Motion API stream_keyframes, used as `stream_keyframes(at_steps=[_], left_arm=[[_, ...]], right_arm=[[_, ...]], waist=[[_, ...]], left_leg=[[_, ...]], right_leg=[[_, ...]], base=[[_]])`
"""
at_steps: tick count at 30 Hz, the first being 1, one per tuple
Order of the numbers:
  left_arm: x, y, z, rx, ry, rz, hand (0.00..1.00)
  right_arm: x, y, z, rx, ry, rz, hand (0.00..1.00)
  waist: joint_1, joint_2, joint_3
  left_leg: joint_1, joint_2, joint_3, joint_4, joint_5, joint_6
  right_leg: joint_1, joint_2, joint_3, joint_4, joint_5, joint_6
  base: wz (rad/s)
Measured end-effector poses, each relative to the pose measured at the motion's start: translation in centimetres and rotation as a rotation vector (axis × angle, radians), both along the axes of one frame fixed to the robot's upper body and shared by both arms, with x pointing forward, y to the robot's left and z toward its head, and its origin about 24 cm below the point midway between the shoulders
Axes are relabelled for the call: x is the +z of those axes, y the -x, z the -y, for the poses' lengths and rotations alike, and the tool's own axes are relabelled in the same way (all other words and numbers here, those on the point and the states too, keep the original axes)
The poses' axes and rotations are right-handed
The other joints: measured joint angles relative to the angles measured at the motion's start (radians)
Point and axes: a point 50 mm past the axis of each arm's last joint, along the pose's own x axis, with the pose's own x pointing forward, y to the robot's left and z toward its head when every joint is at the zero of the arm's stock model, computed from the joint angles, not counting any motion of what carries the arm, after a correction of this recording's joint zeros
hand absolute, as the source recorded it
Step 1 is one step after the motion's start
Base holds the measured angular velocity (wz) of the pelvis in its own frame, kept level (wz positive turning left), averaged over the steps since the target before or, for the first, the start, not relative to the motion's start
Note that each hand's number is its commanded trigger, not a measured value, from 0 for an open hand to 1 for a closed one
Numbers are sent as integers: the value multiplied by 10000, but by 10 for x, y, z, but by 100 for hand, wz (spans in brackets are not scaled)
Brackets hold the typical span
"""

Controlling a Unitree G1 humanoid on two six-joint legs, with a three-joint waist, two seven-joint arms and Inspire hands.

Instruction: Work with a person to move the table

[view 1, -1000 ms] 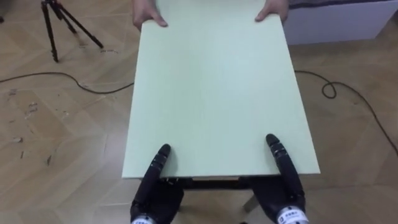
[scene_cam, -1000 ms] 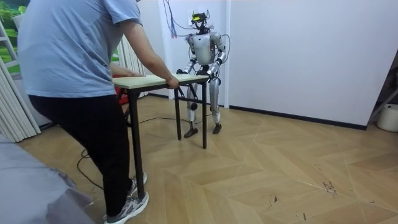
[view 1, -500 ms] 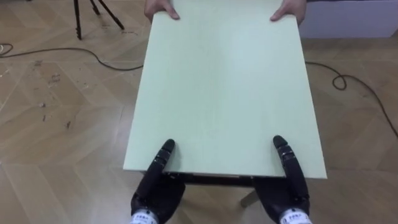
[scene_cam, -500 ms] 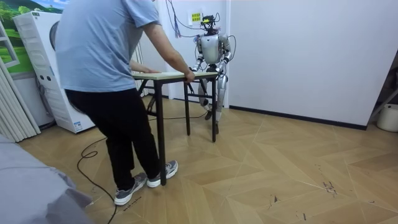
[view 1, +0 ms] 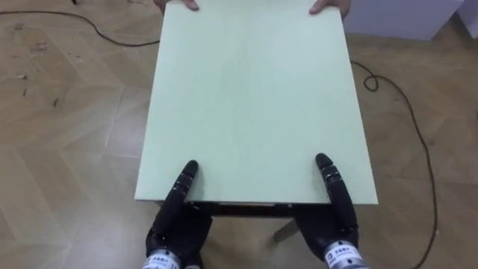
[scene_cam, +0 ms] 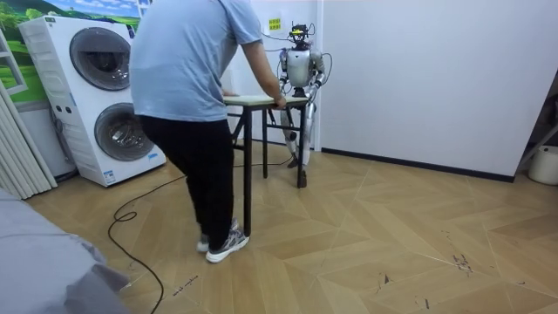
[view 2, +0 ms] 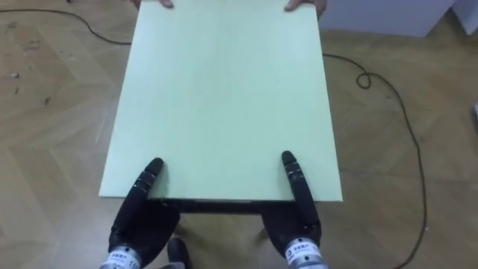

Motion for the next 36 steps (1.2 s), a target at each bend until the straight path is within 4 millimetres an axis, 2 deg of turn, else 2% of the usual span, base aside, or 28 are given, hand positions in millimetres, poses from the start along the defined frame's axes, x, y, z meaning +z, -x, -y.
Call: stream_keyframes(at_steps=[1, 2, 3, 4, 5, 6, 8, 9, 10, 11, 12, 13, 14, 15, 16, 17, 18, 19, 21, 22, 26, 28, 30, 32, 33, 34, 35, 36], left_arm=[[-2, 3, 0, 26, 23, -89, 100], [-5, 8, -1, 195, 198, -284, 100], [-6, 11, 2, 203, 365, -406, 100], [-7, 12, 3, 208, 387, -446, 100], [-7, 12, 4, 281, 442, -471, 100], [-7, 12, 5, 298, 504, -461, 100], [-6, 11, 7, 269, 525, -410, 100], [-6, 10, 8, 250, 527, -384, 100], [-6, 10, 8, 244, 519, -374, 100], [-5, 8, 9, 218, 495, -360, 100], [-4, 6, 9, 197, 463, -358, 100], [-5, 6, 9, 151, 464, -382, 100], [-4, 6, 10, 115, 494, -380, 100], [-4, 5, 12, 25, 495, -318, 100], [-3, 3, 12, -1, 475, -261, 100], [-1, 2, 11, 111, 446, -101, 100], [-1, 1, 10, 147, 432, -34, 100], [-1, 1, 12, 71, 445, -49, 100], [-2, 2, 18, -141, 426, -203, 100], [-3, 2, 18, -120, 400, -250, 100], [-7, 3, 17, -93, 442, -445, 100], [-9, 4, 18, -130, 436, -534, 100], [-10, 5, 18, -148, 412, -585, 100], [-10, 5, 18, -220, 426, -640, 100], [-10, 6, 19, -260, 445, -687, 100], [-11, 6, 19, -264, 459, -720, 100], [-11, 7, 20, -302, 451, -770, 100], [-11, 7, 21, -423, 403, -831, 100]], right_arm=[[-1, 0, 0, 54, 93, -6, 100], [-3, 1, 0, 130, 255, -55, 100], [-3, 2, 3, 196, 424, -91, 100], [-3, 2, 3, 255, 503, -82, 100], [-2, 1, 2, 305, 603, -52, 100], [-2, 1, 3, 261, 705, 8, 100], [0, 0, 4, 201, 750, 113, 100], [1, 0, 5, 165, 757, 135, 100], [1, -1, 5, 143, 762, 144, 100], [1, -1, 5, 72, 758, 147, 100], [1, -1, 6, 32, 777, 113, 100], [0, 1, 6, -46, 814, 20, 100], [0, 2, 7, -91, 813, 19, 100], [1, 3, 9, -165, 806, 42, 100], [1, 2, 9, -191, 805, 78, 100], [4, -1, 7, -159, 768, 276, 100], [5, -3, 6, -149, 776, 377, 100], [5, -2, 7, -220, 728, 342, 100], [2, 2, 13, -392, 673, 159, 100], [2, 2, 13, -357, 765, 164, 100], [-1, 4, 13, -323, 818, 18, 100], [-3, 7, 11, -298, 768, -99, 100], [-5, 8, 10, -280, 783, -179, 100], [-6, 9, 14, -305, 911, -218, 100], [-6, 9, 14, -257, 895, -258, 100], [-6, 10, 15, -255, 899, -278, 100], [-8, 12, 17, -364, 966, -356, 100], [-9, 16, 18, -531, 890, -480, 100]], waist=[[0, 11, 5], [38, 66, 2], [41, 246, 24], [30, 306, 20], [-14, 437, 58], [-110, 601, 71], [-394, 844, 59], [-608, 993, 62], [-666, 1064, 67], [-727, 1156, 81], [-865, 1209, 105], [-1129, 1180, 88], [-1282, 1214, 89], [-1482, 1308, 67], [-1454, 1302, 56], [-1401, 1333, 18], [-1401, 1396, 25], [-1459, 1413, 13], [-1571, 1284, 31], [-1544, 1214, 60], [-1414, 1118, 80], [-1420, 926, 64], [-1429, 692, 63], [-1459, 578, 45], [-1461, 562, 40], [-1466, 562, 40], [-1512, 565, 43], [-1675, 554, 27]], left_leg=[[-82, -43, -226, 814, -498, 233], [-99, -127, -508, 2310, -1587, 377], [-99, -131, -772, 3824, -2640, 411], [-92, -135, -898, 4512, -3080, 424], [88, -96, -1009, 5787, -3906, 447], [459, -24, -1123, 6687, -4524, 382], [1327, 64, -1318, 7239, -5174, 198], [2094, 145, -1448, 7005, -5426, 63], [2518, 193, -1489, 6784, -5567, -39], [3270, 207, -1577, 6142, -5858, -248], [3622, 21, -1643, 5066, -6231, -327], [3987, -309, -1787, 3919, -6271, -319], [4159, -453, -1867, 3332, -6266, -312], [4460, -602, -2116, 2362, -6258, -295], [4494, -658, -2312, 2071, -6275, -271], [4329, -710, -2653, 1886, -6388, -103], [4137, -682, -2576, 1768, -6395, -98], [4132, -704, -2512, 1633, -6389, -94], [4395, -851, -1928, 1185, -6252, 149], [4411, -953, -1855, 1183, -6192, 250], [4259, -1222, -1653, 1277, -6037, 476], [4062, -1550, -1513, 1485, -5896, 647], [3800, -1757, -1452, 1624, -5810, 793], [3513, -1876, -1398, 1793, -5698, 981], [3360, -1859, -1262, 1806, -5562, 1163], [3297, -1872, -1144, 1799, -5498, 1241], [3233, -1823, -763, 1752, -5352, 1341], [3228, -1811, -557, 1599, -5145, 1415]], right_leg=[[-11, -110, -202, -5, 24, -90], [-11, -271, -349, 4, 149, -139], [-43, -351, -641, 38, 267, -170], [-124, -395, -770, 125, 308, -170], [-266, -460, -1066, 234, 427, -159], [-391, -473, -1394, 299, 511, -209], [-663, -464, -1786, 470, 606, -250], [-859, -475, -1979, 647, 692, -262], [-937, -485, -2041, 753, 695, -262], [-1185, -551, -2090, 1060, 695, -262], [-1368, -639, -2047, 1341, 740, -205], [-1576, -725, -1692, 1441, 906, -251], [-1744, -711, -1370, 1500, 1050, -297], [-2192, -624, -686, 1542, 1156, -374], [-2399, -523, -321, 1403, 1160, -325], [-2542, -264, 109, 980, 1534, 122], [-2630, -375, -7, 899, 1838, 49], [-2630, -451, -136, 933, 1865, 54], [-2665, -697, -276, 1135, 1887, 95], [-2650, -743, -220, 969, 2025, 182], [-2651, -968, -198, 551, 2541, 177], [-2738, -1203, -143, 396, 2910, 212], [-2837, -1348, -131, 268, 3256, 246], [-2846, -1413, -54, -168, 3947, 418], [-2815, -1448, 92, -609, 4533, 669], [-2797, -1470, 146, -750, 4756, 876], [-2797, -1650, 249, -326, 4517, 1102], [-2755, -1956, 239, 840, 3534, 1163]], base=[[-39], [-30], [-25], [-13], [0], [11], [34], [38], [28], [18], [36], [48], [60], [35], [0], [-23], [-9], [33], [30], [-10], [-20], [-4], [-5], [-5], [-7], [8], [41], [52]])
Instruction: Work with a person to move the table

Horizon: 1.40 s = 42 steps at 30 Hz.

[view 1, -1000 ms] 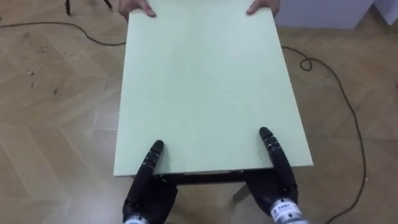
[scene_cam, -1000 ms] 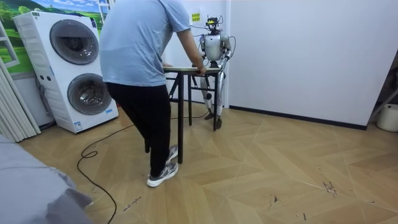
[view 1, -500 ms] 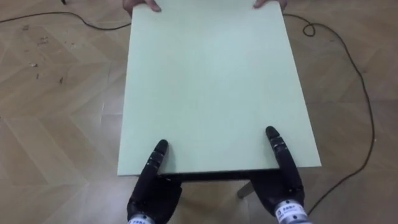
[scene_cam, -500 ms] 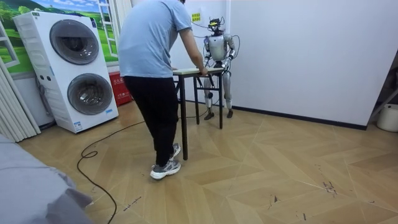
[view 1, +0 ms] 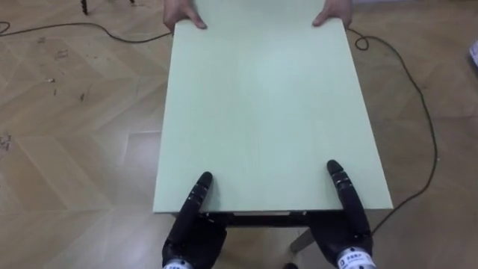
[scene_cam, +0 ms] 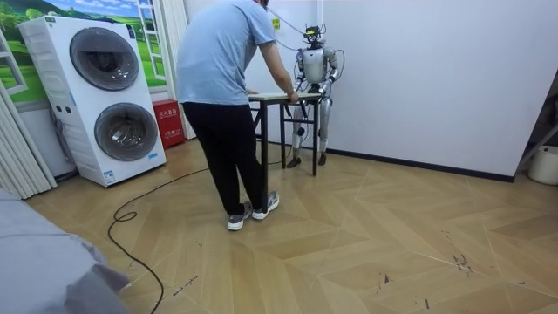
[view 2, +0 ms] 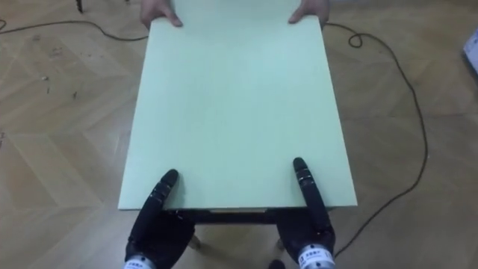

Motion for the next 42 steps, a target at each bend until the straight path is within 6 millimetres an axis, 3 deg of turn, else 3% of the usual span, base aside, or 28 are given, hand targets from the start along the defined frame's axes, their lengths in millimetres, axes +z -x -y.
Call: stream_keyframes(at_steps=[1, 2, 4, 7, 12, 18, 22, 28, 32, 34, 35, 36, 37, 38, 39, 40, 42], left_arm=[[0, 0, 0, -8, -17, 4, 100], [0, -1, 0, -55, -61, 13, 100], [1, -1, -1, -107, -198, 44, 100], [1, -2, -2, -76, -242, 91, 100], [5, -6, -8, 47, -433, 337, 100], [5, -5, -9, 15, -457, 315, 100], [5, -4, -10, 4, -485, 301, 100], [6, -4, -9, -2, -429, 323, 100], [5, -2, -9, -6, -402, 254, 100], [4, -1, -8, -25, -383, 204, 100], [4, -2, -7, -35, -370, 234, 100], [6, -4, -6, -67, -325, 307, 100], [5, -3, -4, -43, -258, 268, 100], [4, -2, -5, -12, -209, 229, 100], [4, -1, -4, -21, -163, 196, 100], [5, -1, -3, -77, -105, 268, 100], [6, -2, -2, -79, -12, 334, 100]], right_arm=[[0, 0, 0, -40, -30, -10, 100], [0, 0, 1, -89, -55, -9, 100], [0, 0, 1, -112, -98, -29, 100], [0, 0, -2, -96, -152, -17, 100], [3, -7, -8, -47, -221, 198, 100], [2, -6, -8, -72, -227, 176, 100], [1, -6, -9, -70, -253, 166, 100], [1, -6, -8, -85, -204, 269, 100], [0, -4, -7, -91, -179, 188, 100], [0, -3, -7, -85, -148, 136, 100], [0, -3, -6, -95, -120, 176, 100], [3, -4, -4, -115, -56, 308, 100], [4, -5, -3, -80, -15, 326, 100], [4, -5, -4, -57, -12, 316, 100], [4, -4, -5, -34, -27, 323, 100], [6, -4, -4, -65, -11, 395, 100], [9, -6, -2, -54, 116, 553, 100]], waist=[[-64, -29, -15], [-25, -69, -27], [269, -147, -29], [528, -344, -9], [840, -632, -14], [1060, -631, -18], [1139, -537, -19], [1113, -437, -40], [1106, -154, 59], [1106, 15, 15], [1023, 78, -31], [936, 144, -34], [873, 149, -24], [832, 151, -31], [760, 179, -34], [697, 247, -53], [540, 336, -22]], left_leg=[[9, 1, 188, -160, 136, 32], [33, -29, 464, -442, 384, 93], [29, -87, 663, -712, 677, 133], [-112, -123, 798, -748, 868, 94], [-545, -42, 931, -697, 1198, -79], [-820, 307, 758, -669, 1475, -349], [-923, 455, 627, -674, 1591, -459], [-1338, 474, -1, -541, 1823, -552], [-1379, 407, -501, -396, 1906, -590], [-1366, 211, -861, -778, 2244, -637], [-1287, 13, -1104, -1525, 2805, -739], [-1216, -83, -1135, -2163, 3285, -1031], [-1242, 22, -356, -1224, 2589, -643], [-1202, 150, -8, -596, 2077, -562], [-1069, 379, 564, 374, 1277, -562], [-981, 651, 869, 875, 748, -668], [-954, 628, 704, 625, 592, -654]], right_leg=[[39, -130, -13, 625, -457, -46], [270, -336, -22, 1476, -1166, -28], [1321, -424, 132, 1862, -2081, 223], [2613, -313, 129, 871, -2629, 366], [2943, 9, 25, -1064, -2671, 351], [3075, 560, -53, -1818, -2313, -11], [3040, 722, -161, -1818, -2271, -99], [3019, 872, -717, -1812, -2322, -278], [3309, 974, -1009, -1823, -2360, -342], [3384, 988, -1171, -1982, -2363, -404], [3375, 989, -1447, -2275, -2314, -502], [3306, 906, -1898, -2528, -2241, -603], [3365, 659, -2586, -2538, -2241, -633], [3435, 630, -2833, -2539, -2244, -633], [3540, 617, -3431, -2484, -2314, -637], [3560, 632, -3905, -2268, -2426, -633], [3492, 633, -4177, -1730, -2610, -531]], base=[[43], [8], [-22], [-17], [-15], [3], [8], [29], [42], [61], [85], [95], [73], [72], [90], [99], [85]])
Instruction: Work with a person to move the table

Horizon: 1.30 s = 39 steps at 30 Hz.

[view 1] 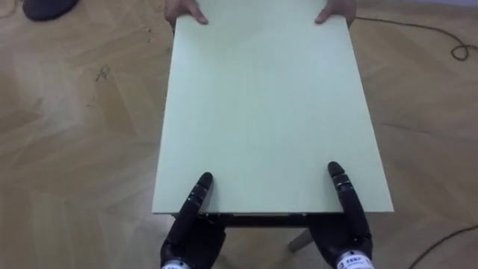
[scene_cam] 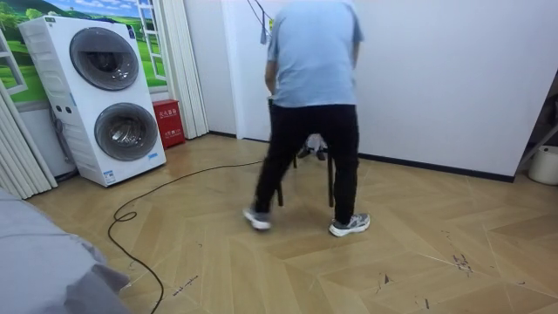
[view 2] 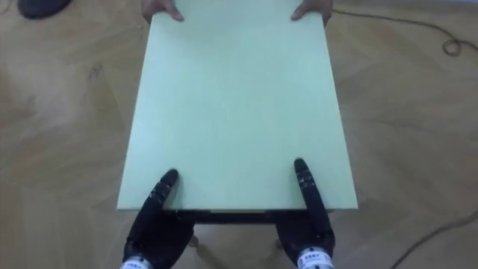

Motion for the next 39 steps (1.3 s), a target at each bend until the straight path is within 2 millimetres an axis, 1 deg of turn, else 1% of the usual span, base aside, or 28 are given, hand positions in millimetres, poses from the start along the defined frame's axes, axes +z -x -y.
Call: stream_keyframes(at_steps=[1, 2, 3, 4, 5, 7, 8, 9, 10, 11, 12, 13, 14, 15, 16, 17, 18, 19, 20, 21, 23, 26, 29, 32, 34, 35, 37, 39], left_arm=[[0, 0, 0, 6, 11, -1, 100], [0, 0, 0, 9, 8, -27, 100], [0, 0, 0, 11, 3, -43, 100], [0, 0, 0, 8, -6, -46, 100], [0, 0, 0, 8, -4, -47, 100], [0, 0, 0, 16, -19, -37, 100], [0, 0, 0, 34, -15, -34, 100], [0, 1, 0, 38, -35, -51, 100], [-1, 1, 0, 30, -53, -54, 100], [-1, 2, 0, 9, -78, -76, 100], [-1, 2, 0, -21, -125, -80, 100], [-1, 2, 0, -11, -132, -79, 100], [-1, 2, -1, -5, -175, -78, 100], [-2, 2, -1, -13, -175, -83, 100], [-2, 3, -1, -30, -176, -101, 100], [-3, 4, -1, -72, -242, -236, 100], [-4, 5, -1, -103, -244, -301, 100], [-4, 5, -1, -72, -240, -312, 100], [-4, 6, -2, -35, -243, -312, 100], [-4, 6, -3, 0, -241, -289, 100], [-3, 8, -4, 35, -216, -282, 100], [-1, 10, -7, 181, -313, -204, 100], [-1, 11, -11, 224, -359, -236, 100], [-1, 11, -11, 227, -351, -259, 100], [-1, 11, -11, 227, -359, -249, 100], [-2, 10, -10, 358, -343, -305, 100], [-3, 9, -10, 547, -177, -388, 100], [-3, 10, -8, 589, -55, -490, 100]], right_arm=[[0, 0, 0, 6, 31, -2, 100], [0, 0, 1, 22, 111, -33, 100], [0, 0, 2, 39, 163, -57, 100], [0, 0, 2, 42, 156, -59, 100], [0, -1, 1, 48, 148, -45, 100], [0, -1, 1, 55, 152, -46, 100], [0, -1, 1, 54, 158, -60, 100], [0, 0, 0, 21, 85, -116, 100], [-1, 1, 0, -2, 65, -145, 100], [-2, 3, 0, -49, 30, -217, 100], [-3, 4, 0, -87, -3, -270, 100], [-4, 5, -1, -98, -22, -308, 100], [-4, 5, -2, -101, -51, -331, 100], [-5, 7, -2, -137, -81, -367, 100], [-5, 7, -2, -167, -98, -390, 100], [-6, 8, -3, -193, -143, -484, 100], [-7, 9, -2, -178, -122, -500, 100], [-6, 7, -3, -124, -124, -473, 100], [-6, 7, -3, -76, -131, -461, 100], [-6, 7, -3, -25, -128, -448, 100], [-5, 6, -3, 57, -52, -421, 100], [-6, 5, -7, 186, -314, -466, 100], [-7, 6, -12, 230, -404, -515, 100], [-7, 7, -10, 226, -388, -579, 100], [-7, 7, -9, 233, -361, -582, 100], [-6, 5, -10, 300, -300, -577, 100], [-4, -1, -10, 459, -91, -551, 100], [-2, -4, -10, 530, 4, -556, 100]], waist=[[-39, -4, -2], [-42, -10, -2], [-1, -11, -1], [26, -14, 1], [161, -14, 1], [323, -14, 2], [446, -6, 8], [519, -19, 19], [492, -34, 29], [421, -75, 59], [292, -103, 117], [246, -113, 122], [214, -107, 125], [149, -112, 125], [92, -149, 132], [-60, -198, 134], [5, -226, 106], [102, -218, 103], [263, -223, 99], [295, -265, 85], [338, -304, 62], [583, -303, 59], [560, -337, 74], [390, -363, 74], [250, -364, 73], [181, -354, 75], [180, -356, 73], [214, -349, 68]], left_leg=[[86, -50, -56, -185, 3, 7], [287, -192, -271, -579, 80, 147], [404, -286, -423, -824, 136, 237], [435, -341, -502, -889, 151, 253], [451, -416, -541, -938, 174, 287], [453, -520, -570, -1002, 224, 350], [433, -622, -598, -1020, 241, 382], [424, -723, -721, -1040, 266, 424], [437, -757, -841, -1059, 283, 454], [474, -840, -1199, -1086, 329, 531], [474, -937, -1671, -1028, 348, 582], [424, -996, -1958, -1000, 350, 589], [289, -1080, -2398, -949, 385, 604], [216, -1227, -2779, -894, 421, 601], [207, -1311, -2909, -867, 436, 609], [213, -1531, -3288, -868, 453, 587], [295, -1597, -3414, -1025, 527, 533], [304, -1581, -3426, -1074, 566, 500], [305, -1589, -3568, -1187, 638, 433], [300, -1566, -3695, -1233, 677, 397], [284, -1527, -3797, -1238, 702, 356], [299, -1509, -3817, -1243, 731, 309], [266, -1488, -3856, -1190, 780, 267], [13, -1481, -3748, -1091, 928, 272], [-219, -1459, -3479, -1022, 1036, 327], [-290, -1407, -3224, -1041, 1096, 370], [-434, -1430, -3182, -998, 1125, 395], [-496, -1443, -3217, -951, 1133, 410]], right_leg=[[-13, -22, 124, 128, -38, 15], [-21, -59, 541, 342, -55, 39], [-31, -61, 835, 488, -69, 60], [-18, -60, 931, 502, -82, 81], [18, -77, 1058, 564, -126, 151], [9, -187, 1045, 695, -188, 239], [-5, -265, 1039, 845, -218, 272], [-29, -350, 1024, 1078, -232, 294], [-59, -431, 1049, 1317, -255, 305], [-208, -609, 1229, 1985, -312, 330], [-653, -708, 1923, 2819, -395, 327], [-870, -611, 2492, 2966, -484, 329], [-1173, -350, 3463, 2425, -685, 311], [-1306, -183, 3933, 1630, -664, 333], [-1351, -174, 4177, 1247, -551, 368], [-1405, -169, 4454, 1127, 19, 415], [-1296, -151, 4457, 1044, -45, 395], [-1187, -100, 4428, 918, -4, 367], [-1033, -15, 4280, 710, 90, 312], [-851, 53, 4266, 523, 99, 291], [-601, 134, 4327, 275, 87, 275], [-291, 226, 4286, 61, 77, 261], [95, 304, 4117, -96, 72, 255], [264, 316, 3620, -146, 40, 217], [347, 338, 3503, -283, 31, 203], [334, 340, 3506, -290, 26, 201], [359, 339, 3163, -446, 20, 198], [428, 339, 2966, -412, 20, 198]], base=[[75], [61], [55], [41], [26], [25], [36], [41], [62], [84], [88], [85], [86], [92], [117], [101], [80], [38], [44], [57], [63], [53], [76], [85], [83], [64], [45], [33]])
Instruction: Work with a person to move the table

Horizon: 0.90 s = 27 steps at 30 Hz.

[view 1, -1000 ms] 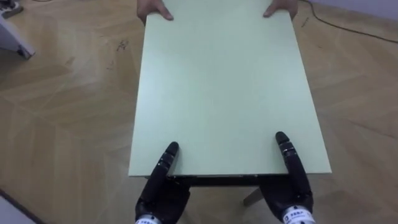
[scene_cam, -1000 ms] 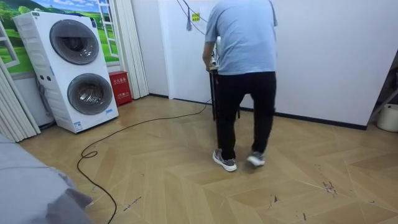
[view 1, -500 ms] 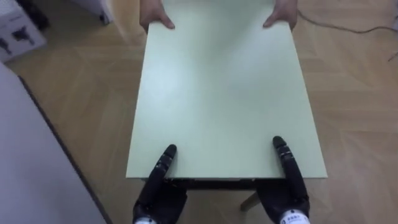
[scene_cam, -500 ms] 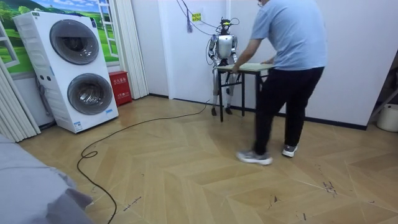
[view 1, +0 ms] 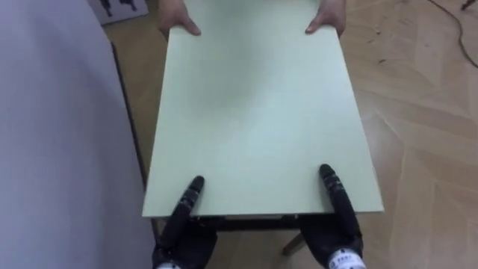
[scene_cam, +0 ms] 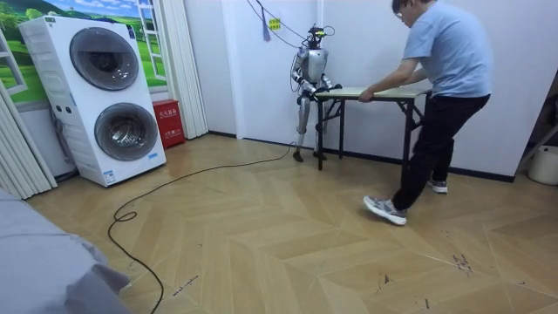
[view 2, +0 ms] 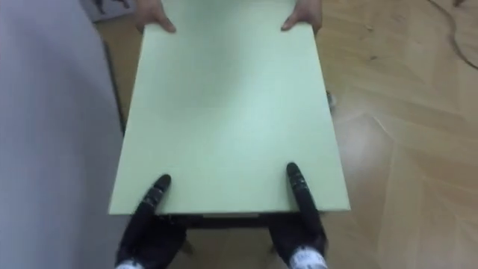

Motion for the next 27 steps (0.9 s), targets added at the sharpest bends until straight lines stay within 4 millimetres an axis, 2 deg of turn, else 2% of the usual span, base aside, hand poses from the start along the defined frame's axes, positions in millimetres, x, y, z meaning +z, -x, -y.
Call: stream_keyframes(at_steps=[2, 4, 8, 11, 12, 15, 17, 19, 20, 21, 22, 23, 27], left_arm=[[0, 0, 2, 31, 49, -56, 100], [0, 0, 2, 43, 69, -77, 100], [0, -1, 3, 122, 66, -35, 100], [1, -1, 3, 197, 51, -15, 100], [0, -1, 3, 222, 92, -33, 100], [0, 0, 5, 265, 198, -97, 100], [0, 0, 5, 262, 172, -102, 100], [-1, 1, 4, 171, 108, -146, 100], [-1, 1, 5, 133, 85, -219, 100], [-1, 1, 4, 142, 60, -214, 100], [-1, 0, 4, 158, 59, -221, 100], [-2, 0, 5, 152, 31, -330, 100], [-2, 1, 6, 103, 30, -414, 100]], right_arm=[[1, -1, 0, 34, 88, 52, 100], [2, -1, 2, 42, 193, 74, 100], [2, -2, 2, 65, 243, 108, 100], [3, -3, 2, 91, 267, 123, 100], [3, -4, 1, 126, 314, 143, 100], [4, -6, 1, 162, 277, 145, 100], [3, -4, 1, 133, 238, 95, 100], [2, -2, 1, 97, 212, 11, 100], [1, 0, 1, 41, 184, -70, 100], [0, 1, 1, 27, 223, -100, 100], [0, 1, 1, 22, 212, -112, 100], [0, 1, 0, -7, 187, -179, 100], [-1, 2, 1, 8, 171, -226, 100]], waist=[[-5, 0, 0], [-9, 18, -11], [299, 97, -18], [350, 116, -13], [351, 105, -18], [451, 178, -16], [435, 187, -22], [248, 186, -22], [220, 180, -24], [228, 170, -20], [230, 144, -17], [147, 137, -25], [266, -12, -15]], left_leg=[[-26, 21, 186, -1, 29, 53], [-65, 65, 443, -19, 52, 117], [-6, 42, 369, -50, 55, 240], [24, -21, 181, -54, 65, 292], [23, -136, 150, -52, 62, 299], [18, -361, 240, -72, 53, 310], [19, -329, 306, -75, 52, 325], [73, -305, 146, -71, 77, 391], [143, -330, -71, -77, 74, 414], [138, -351, -173, -88, 74, 414], [135, -391, -185, -93, 74, 413], [175, -519, -279, -104, 77, 410], [377, -509, -65, -384, 100, 397]], right_leg=[[78, -5, -95, 16, 1, 0], [89, -8, 15, 104, -2, 3], [-131, -110, 590, 735, -105, 150], [-253, -119, 1151, 962, -251, 217], [-283, -114, 1404, 691, -309, 212], [-252, -233, 1248, 772, -425, 212], [-232, -220, 1235, 978, -426, 213], [-281, -202, 1376, 1298, -452, 224], [-315, -164, 1646, 1390, -530, 236], [-433, -12, 1971, 987, -622, 191], [-532, 41, 2055, 657, -574, 160], [-633, 83, 2045, 600, -491, -60], [-339, 73, 1904, 470, -449, -109]], base=[[55], [53], [19], [18], [15], [12], [29], [50], [34], [24], [28], [28], [15]])
